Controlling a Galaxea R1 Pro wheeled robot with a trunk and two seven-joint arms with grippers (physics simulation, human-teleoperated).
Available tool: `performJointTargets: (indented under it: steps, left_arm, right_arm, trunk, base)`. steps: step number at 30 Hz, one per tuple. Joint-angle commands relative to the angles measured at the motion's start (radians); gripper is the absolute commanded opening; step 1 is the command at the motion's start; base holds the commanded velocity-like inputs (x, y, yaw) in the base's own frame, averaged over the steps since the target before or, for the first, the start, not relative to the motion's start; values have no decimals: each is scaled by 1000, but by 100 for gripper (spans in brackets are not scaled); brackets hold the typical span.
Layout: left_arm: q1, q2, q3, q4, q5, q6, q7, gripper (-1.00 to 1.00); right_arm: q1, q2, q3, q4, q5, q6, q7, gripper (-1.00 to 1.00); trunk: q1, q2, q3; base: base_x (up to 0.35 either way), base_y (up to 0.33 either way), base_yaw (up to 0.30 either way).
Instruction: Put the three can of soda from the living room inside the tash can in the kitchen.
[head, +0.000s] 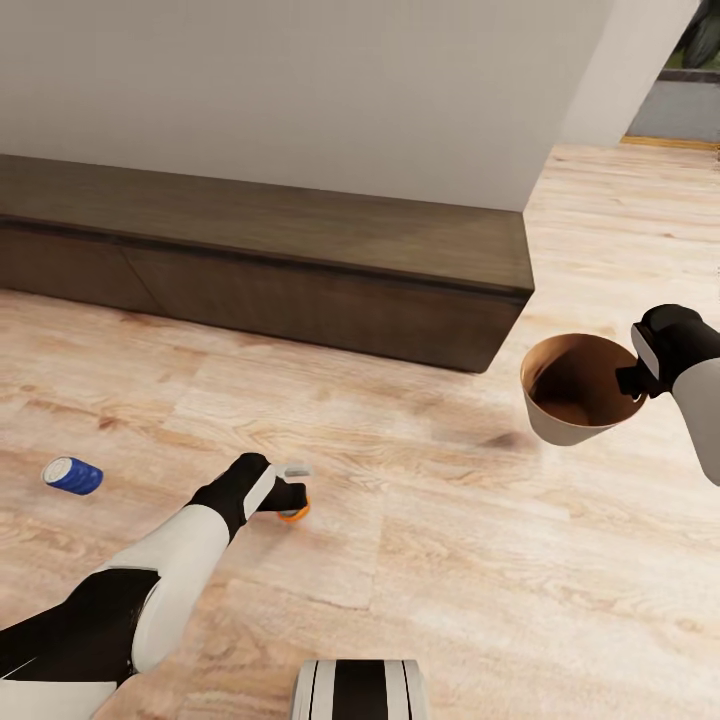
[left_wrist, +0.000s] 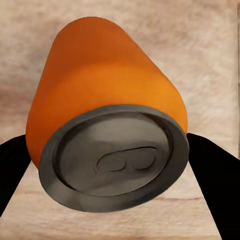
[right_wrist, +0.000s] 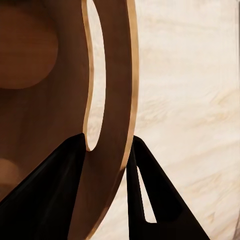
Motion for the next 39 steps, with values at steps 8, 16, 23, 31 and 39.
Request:
performJointTargets:
  steps: [8, 16, 23, 31, 39]
  left_arm:
    - [0, 0, 0, 0, 0, 1, -1, -100]
    - [0, 1, 0, 0, 0, 3, -2, -100]
    - [0, 2, 0, 2, 0, 3, -2, -100]
    - [0, 3, 0, 2, 1, 3, -2, -100]
    - [0, 6, 0, 2, 1, 2, 0, -100]
  right_arm:
    - [5, -2, 0, 1, 7, 0, 1, -100]
    - [25, -4, -1, 1, 7, 0, 0, -100]
    - [37, -5, -1, 29, 7, 0, -1, -100]
    - [46, -12, -3, 57, 8, 0, -2, -100]
    - [91, -18, -3, 61, 6, 0, 0, -100]
  trunk:
    - [-4, 2, 31]
    - [-7, 4, 62]
    - [-10, 5, 89]
    - [-14, 7, 120]
    - [-18, 9, 151]
  base:
    - [0, 0, 0]
    - [0, 0, 0]
    - [0, 0, 0]
    - [0, 0, 0]
    - [0, 0, 0]
